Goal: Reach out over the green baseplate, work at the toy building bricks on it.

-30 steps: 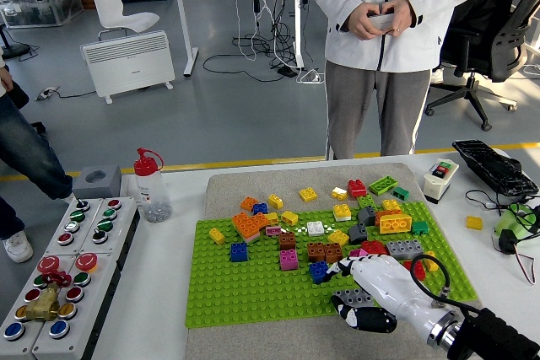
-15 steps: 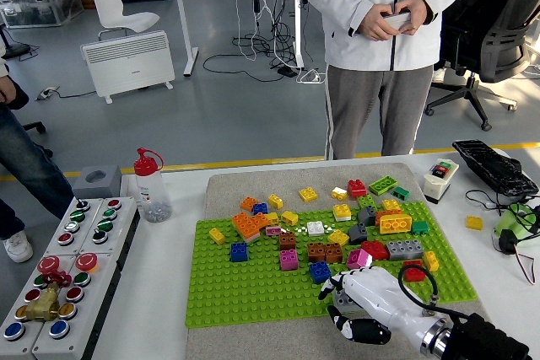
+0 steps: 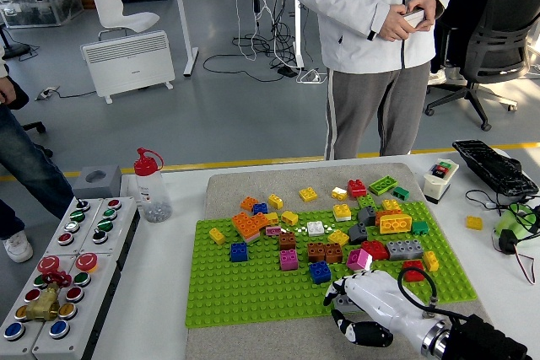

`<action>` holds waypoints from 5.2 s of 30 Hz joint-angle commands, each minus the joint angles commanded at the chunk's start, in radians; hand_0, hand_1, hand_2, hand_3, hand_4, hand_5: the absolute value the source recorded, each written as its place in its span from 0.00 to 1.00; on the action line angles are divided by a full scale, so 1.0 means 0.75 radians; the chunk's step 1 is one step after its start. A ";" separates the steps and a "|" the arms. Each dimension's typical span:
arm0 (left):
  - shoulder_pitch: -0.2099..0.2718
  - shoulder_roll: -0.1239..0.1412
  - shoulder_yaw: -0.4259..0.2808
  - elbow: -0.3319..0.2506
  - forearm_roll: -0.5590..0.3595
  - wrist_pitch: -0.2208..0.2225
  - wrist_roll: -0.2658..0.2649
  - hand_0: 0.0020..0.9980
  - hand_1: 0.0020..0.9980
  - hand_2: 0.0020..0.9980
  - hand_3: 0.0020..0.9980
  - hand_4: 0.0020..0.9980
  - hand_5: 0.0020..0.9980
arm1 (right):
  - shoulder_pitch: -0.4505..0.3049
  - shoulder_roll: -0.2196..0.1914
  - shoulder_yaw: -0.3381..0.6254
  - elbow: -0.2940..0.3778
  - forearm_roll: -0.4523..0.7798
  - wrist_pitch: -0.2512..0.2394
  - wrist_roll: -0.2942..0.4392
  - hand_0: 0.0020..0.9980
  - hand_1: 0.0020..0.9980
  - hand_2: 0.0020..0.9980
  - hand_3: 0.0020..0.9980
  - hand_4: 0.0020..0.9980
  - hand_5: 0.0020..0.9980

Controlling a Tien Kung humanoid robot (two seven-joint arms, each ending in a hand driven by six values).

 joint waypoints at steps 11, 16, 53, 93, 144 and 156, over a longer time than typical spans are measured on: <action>-0.002 0.000 0.000 0.000 -0.001 0.000 0.001 0.68 0.69 0.66 0.61 0.35 1.00 | 0.007 0.012 -0.017 -0.014 -0.001 0.010 -0.005 0.63 0.67 0.64 0.60 0.44 0.25; -0.002 -0.001 0.001 0.000 -0.001 0.000 0.001 0.68 0.69 0.66 0.61 0.35 1.00 | 0.010 0.019 -0.025 -0.023 0.000 0.013 -0.007 0.63 0.67 0.64 0.60 0.44 0.25; 0.004 -0.003 0.002 0.000 0.001 -0.003 0.002 0.68 0.69 0.66 0.61 0.35 1.00 | 0.006 0.030 -0.028 -0.038 0.001 0.008 -0.008 0.61 0.65 0.64 0.60 0.44 0.24; 0.000 -0.001 0.001 0.000 -0.006 -0.004 0.004 0.68 0.69 0.66 0.61 0.35 1.00 | -0.017 0.001 0.252 -0.256 -0.222 -0.026 -0.199 0.54 0.63 0.68 0.79 0.68 0.14; -0.001 -0.002 0.003 0.000 -0.010 -0.004 0.001 0.68 0.69 0.66 0.61 0.35 1.00 | 0.024 -0.029 0.179 -0.271 -0.288 0.108 -0.284 0.37 0.27 0.33 0.65 0.72 0.21; -0.004 -0.002 0.005 0.000 -0.012 -0.003 0.001 0.68 0.69 0.66 0.61 0.35 1.00 | 0.041 -0.031 0.161 -0.297 -0.275 0.118 -0.280 0.36 0.25 0.32 0.63 0.70 0.21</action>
